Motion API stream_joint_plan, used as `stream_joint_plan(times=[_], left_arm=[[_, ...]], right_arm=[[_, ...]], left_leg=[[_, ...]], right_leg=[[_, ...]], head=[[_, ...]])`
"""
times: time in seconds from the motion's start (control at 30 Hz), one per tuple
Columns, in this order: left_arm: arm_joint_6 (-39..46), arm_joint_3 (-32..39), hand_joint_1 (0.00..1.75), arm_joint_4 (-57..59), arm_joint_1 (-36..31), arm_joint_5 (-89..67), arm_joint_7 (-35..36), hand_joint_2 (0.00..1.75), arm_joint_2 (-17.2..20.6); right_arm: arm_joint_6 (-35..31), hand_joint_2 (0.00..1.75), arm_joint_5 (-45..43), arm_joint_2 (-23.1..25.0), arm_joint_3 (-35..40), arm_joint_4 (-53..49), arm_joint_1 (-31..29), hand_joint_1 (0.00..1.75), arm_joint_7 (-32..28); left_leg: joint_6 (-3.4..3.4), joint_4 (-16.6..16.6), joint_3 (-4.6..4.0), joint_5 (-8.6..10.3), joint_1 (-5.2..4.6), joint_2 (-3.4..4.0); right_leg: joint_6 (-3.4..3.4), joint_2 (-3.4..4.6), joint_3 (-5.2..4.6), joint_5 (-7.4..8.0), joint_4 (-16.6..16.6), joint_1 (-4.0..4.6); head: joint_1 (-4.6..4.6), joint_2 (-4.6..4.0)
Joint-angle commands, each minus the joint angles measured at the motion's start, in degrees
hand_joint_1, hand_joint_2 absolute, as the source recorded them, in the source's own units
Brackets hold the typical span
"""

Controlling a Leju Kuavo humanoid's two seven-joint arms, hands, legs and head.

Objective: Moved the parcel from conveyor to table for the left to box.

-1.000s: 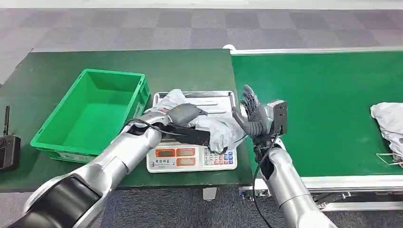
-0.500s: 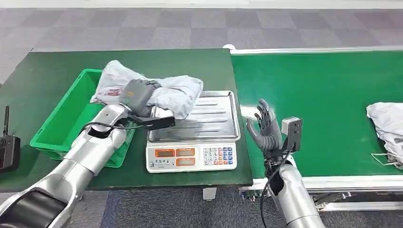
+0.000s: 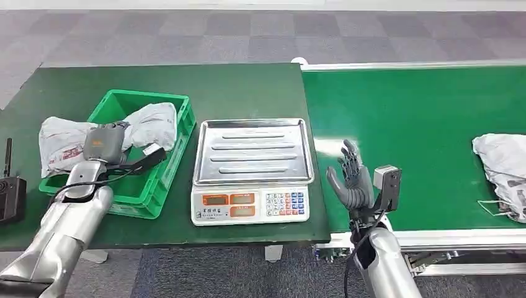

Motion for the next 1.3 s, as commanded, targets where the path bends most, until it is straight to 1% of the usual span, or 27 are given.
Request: stream_joint_plan(times=[0.03,0.13,0.17,0.2,0.27,0.33,0.4,0.43,0.47,0.5,0.53,0.57,0.63,0.67,0.7,0.73,0.77,0.8,0.83,0.87,0.9,0.93,1.03,1.13,1.23,1.27,1.3], left_arm=[[0.6,10.8,0.0,3.3,3.1,-3.3,4.8,1.75,-0.8],[-0.1,11.7,0.0,1.8,3.6,-5.1,5.7,1.75,-2.3],[-0.1,11.2,0.0,1.0,3.6,-7.3,7.6,1.75,-2.5],[-0.6,11.3,0.0,0.7,3.2,-7.4,7.7,1.75,-3.1],[-4.3,13.4,0.0,-1.1,2.2,-0.5,1.0,1.75,-5.1],[-5.9,12.6,0.0,-4.1,2.6,2.1,-0.5,1.75,-6.1],[-5.2,10.3,0.0,-8.2,3.9,2.1,0.1,1.75,-7.1],[-8.8,11.0,0.0,-11.4,5.1,9.0,-3.2,1.75,-8.6],[-9.5,8.8,0.0,-14.2,6.3,9.3,-2.7,1.75,-8.6],[-10.2,8.4,0.0,-15.8,6.6,11.4,-3.1,1.75,-9.3],[-13.5,7.3,0.0,-17.8,6.8,15.9,-4.7,1.75,-9.8],[-17.5,6.5,0.0,-20.2,7.0,21.6,-7.0,1.75,-10.4],[-22.2,4.6,0.0,-23.4,7.0,29.7,-9.0,1.75,-10.8],[-31.0,6.9,0.0,-23.7,6.6,45.0,-14.8,1.75,-13.2],[-32.3,6.1,0.0,-23.7,6.1,49.3,-15.4,1.75,-13.8],[-31.0,4.2,0.0,-23.4,5.8,50.5,-14.7,1.75,-13.6],[-30.3,4.0,0.0,-23.1,5.5,53.4,-16.0,1.75,-14.5],[-29.2,3.6,0.0,-22.4,5.0,54.6,-16.6,1.75,-15.7],[-29.5,3.2,0.0,-21.4,4.5,56.9,-16.3,1.75,-17.7],[-30.0,2.7,0.0,-20.3,4.1,60.1,-16.3,1.75,-18.7],[-31.2,3.2,0.0,-18.8,3.7,63.8,-15.5,1.75,-20.5],[-30.4,2.7,0.0,-17.8,3.5,64.3,-15.5,1.75,-21.8],[-31.3,2.6,0.0,-13.0,2.1,69.2,-15.3,1.75,-24.2],[-30.4,2.7,0.0,-8.5,1.0,71.8,-17.0,1.75,-25.6],[-30.5,2.3,0.0,-4.2,0.4,73.1,-18.4,1.75,-26.2],[-31.7,2.6,0.0,-3.2,0.3,74.1,-18.5,1.75,-26.4],[-35.1,2.9,0.0,-0.6,-0.2,76.5,-17.4,1.75,-26.3]], right_arm=[[0.0,1.75,0.6,1.5,-1.5,2.3,-2.3,0.0,1.1],[-0.1,1.75,1.0,1.5,-1.0,2.5,-2.2,0.0,1.2],[-0.1,1.75,1.0,1.5,-1.0,2.9,-2.7,0.0,1.2],[-0.2,1.75,1.1,1.4,-0.8,3.4,-3.7,0.0,1.3],[-0.6,1.75,1.4,0.8,-0.3,6.7,-7.0,0.0,1.6],[-0.8,1.75,1.3,0.7,-0.2,8.2,-8.3,0.0,1.5],[-1.9,1.75,2.9,0.6,0.6,7.7,-7.9,0.0,1.5],[-2.0,1.75,3.4,0.6,0.9,6.5,-6.8,0.0,1.6],[-2.8,1.75,4.8,0.4,1.6,5.3,-5.6,0.0,1.6],[-3.0,1.75,5.2,0.5,1.7,4.6,-5.1,0.0,1.8],[-3.0,1.75,5.7,0.3,2.2,4.2,-4.9,0.0,2.1],[-3.2,1.75,6.4,0.1,2.7,4.3,-5.3,0.0,2.3],[-2.8,1.75,6.4,0.2,3.4,5.4,-6.8,0.0,2.3],[-1.7,1.75,5.0,0.3,4.4,7.5,-8.6,0.0,1.6],[-1.7,1.75,4.8,0.7,5.6,9.7,-10.4,0.0,1.3],[-2.2,1.75,4.4,1.0,6.4,11.3,-11.6,0.0,0.7],[-2.9,1.75,4.6,1.3,7.6,12.8,-12.8,0.0,0.4],[-4.0,1.75,5.1,2.0,8.5,14.4,-14.0,0.0,0.1],[-4.9,1.75,5.3,3.1,9.4,15.7,-15.0,0.0,-0.2],[-5.4,1.75,5.1,3.6,10.4,17.8,-16.3,0.0,-0.6],[-5.7,1.75,5.0,4.6,11.3,18.9,-17.2,0.0,-0.8],[-7.0,1.75,5.4,5.7,11.9,19.4,-17.6,0.0,-0.9],[-7.3,1.75,4.0,7.1,12.9,21.4,-18.5,0.0,-1.1],[-8.0,1.75,2.8,7.8,13.1,21.7,-18.1,0.0,-1.6],[-9.5,1.75,3.2,8.1,13.6,22.2,-18.2,0.0,-1.4],[-9.7,1.75,3.2,8.2,13.7,22.7,-18.3,0.0,-1.2],[-9.4,1.75,3.1,8.4,13.7,23.5,-18.7,0.0,-0.8]], left_leg=[[0.03,-0.1,0.17,-0.03,-0.06,0.24],[0.01,-0.1,0.13,-0.01,-0.04,0.11],[0.02,-0.1,0.18,-0.01,-0.05,0.06],[0.02,-0.1,0.09,0.01,-0.03,-0.01],[0.03,-0.1,0.08,0.02,-0.04,-0.09],[0.05,0.0,-0.01,0.05,-0.05,-0.09],[0.06,0.0,-0.08,0.07,-0.06,-0.11],[0.0,0.0,-0.02,0.08,-0.04,-0.09],[0.02,-0.1,0.0,0.1,-0.04,-0.16],[0.0,-0.1,-0.01,0.09,0.0,-0.22],[0.02,-0.1,0.05,0.09,-0.03,-0.21],[-0.01,0.0,-0.01,0.06,-0.03,-0.2],[0.0,0.0,-0.06,0.04,-0.03,-0.23],[0.0,0.0,-0.04,0.04,-0.03,-0.23],[-0.01,0.0,-0.08,0.03,-0.02,-0.18],[-0.02,0.1,-0.15,0.06,-0.02,-0.12],[0.0,0.1,-0.12,0.06,-0.04,-0.15],[-0.03,0.1,-0.12,0.04,-0.03,-0.05],[-0.01,0.0,-0.09,0.06,-0.07,-0.03],[-0.02,0.1,-0.16,0.07,-0.04,-0.08],[-0.01,0.0,-0.09,0.08,-0.05,-0.04],[-0.04,0.0,-0.04,0.06,-0.05,0.05],[-0.07,0.0,-0.06,0.12,-0.14,-0.13],[-0.07,0.0,-0.02,0.15,-0.16,-0.16],[-0.07,-0.1,0.03,0.17,-0.18,-0.18],[-0.08,0.0,0.03,0.15,-0.16,-0.15],[-0.09,0.0,-0.02,0.14,-0.15,-0.09]], right_leg=[[0.01,0.22,0.05,0.03,-0.1,-0.06],[0.0,0.08,0.04,0.0,0.0,-0.03],[-0.01,0.02,0.09,-0.03,-0.1,-0.04],[0.0,-0.04,0.04,-0.02,-0.1,0.0],[0.01,-0.11,0.06,-0.03,0.0,-0.01],[0.03,-0.1,-0.01,0.01,0.0,-0.01],[0.05,-0.12,-0.06,0.03,0.0,-0.01],[0.03,-0.1,-0.02,0.01,0.0,-0.02],[0.04,-0.17,0.03,0.02,-0.1,-0.02],[0.01,-0.23,0.05,0.02,-0.1,0.01],[0.03,-0.23,0.11,0.01,-0.1,-0.02],[0.01,-0.21,0.05,-0.01,-0.1,-0.03],[0.02,-0.23,0.01,-0.02,0.0,-0.03],[0.02,-0.24,0.04,-0.02,-0.1,-0.03],[0.01,-0.18,-0.02,0.0,0.0,-0.02],[0.01,-0.12,-0.12,0.04,0.0,-0.02],[0.01,-0.14,-0.07,0.03,0.0,-0.03],[0.01,-0.04,-0.09,0.05,0.0,-0.03],[0.01,-0.03,-0.06,0.06,0.0,-0.06],[0.01,-0.05,-0.12,0.08,0.0,-0.03],[0.01,-0.03,-0.09,0.09,0.0,-0.03],[0.0,0.03,-0.09,0.08,0.0,-0.03],[0.0,-0.14,-0.07,0.09,0.0,-0.01],[0.0,-0.15,-0.03,0.09,0.0,-0.01],[-0.01,-0.16,0.03,0.09,0.0,-0.03],[-0.02,-0.13,0.0,0.09,0.0,-0.02],[-0.02,-0.08,-0.04,0.1,0.0,-0.01]], head=[[0.0,0.0],[-0.02,0.0],[0.0,0.0],[0.0,0.0],[-0.02,0.0],[-0.02,0.0],[0.0,0.0],[0.0,0.0],[-0.02,0.0],[0.0,0.0],[0.0,0.0],[0.0,0.0],[0.0,0.0],[0.0,0.0],[0.0,0.0],[0.0,0.0],[0.02,0.0],[0.0,0.0],[0.0,0.0],[0.02,0.0],[0.0,0.0],[0.0,0.0],[0.0,0.0],[0.0,0.02],[0.0,0.0],[0.0,0.0],[0.0,0.0]])
